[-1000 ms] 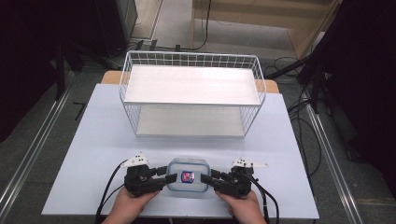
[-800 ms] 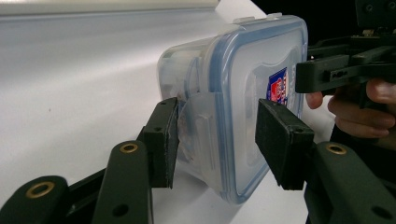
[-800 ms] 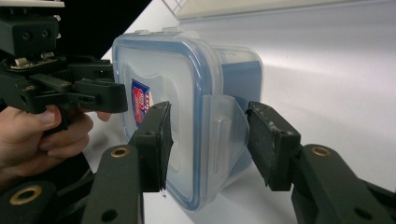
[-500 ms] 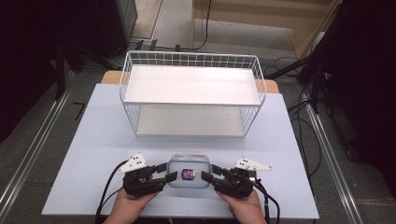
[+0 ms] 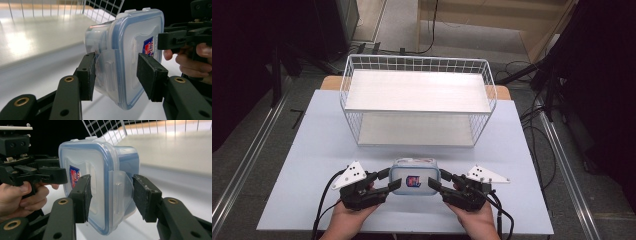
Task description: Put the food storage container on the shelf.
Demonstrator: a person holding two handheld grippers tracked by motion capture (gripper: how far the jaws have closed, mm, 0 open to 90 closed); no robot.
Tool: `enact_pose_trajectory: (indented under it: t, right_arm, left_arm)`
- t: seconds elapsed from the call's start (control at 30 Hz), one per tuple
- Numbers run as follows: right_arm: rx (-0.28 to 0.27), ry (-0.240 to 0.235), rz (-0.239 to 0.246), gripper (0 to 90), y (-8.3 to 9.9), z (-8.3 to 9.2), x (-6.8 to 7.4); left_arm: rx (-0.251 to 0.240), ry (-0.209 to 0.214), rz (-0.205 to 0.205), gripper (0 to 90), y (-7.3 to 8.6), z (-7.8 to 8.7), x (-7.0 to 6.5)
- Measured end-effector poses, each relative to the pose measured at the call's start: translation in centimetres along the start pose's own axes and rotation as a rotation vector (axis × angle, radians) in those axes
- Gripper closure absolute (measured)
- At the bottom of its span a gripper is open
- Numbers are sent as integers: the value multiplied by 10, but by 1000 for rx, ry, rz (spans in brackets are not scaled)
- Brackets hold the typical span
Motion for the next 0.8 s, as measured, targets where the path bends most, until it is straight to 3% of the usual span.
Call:
enact_pose_trajectory:
  t: [0.43,0.7,0.8]
  right_arm:
    - [-130,-26,109,507,-45,7,18]
    - [-173,-27,129,505,-62,7,22]
    - [-184,-28,150,505,-69,7,25]
  left_arm:
    - [-94,6,-115,511,-46,6,-12]
    - [-135,3,-150,511,-65,6,-14]
    - [-156,6,-145,511,-70,7,-15]
Point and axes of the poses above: each handheld gripper's, and its own axes: z roughly backward along the jaws, y roughly out of its underside, x roughly to its left, the point moved 5 cm from there along -z, roughly forward along the jaws, and after that the axes turned 10 degrees about -x, right-handed, at the moved point
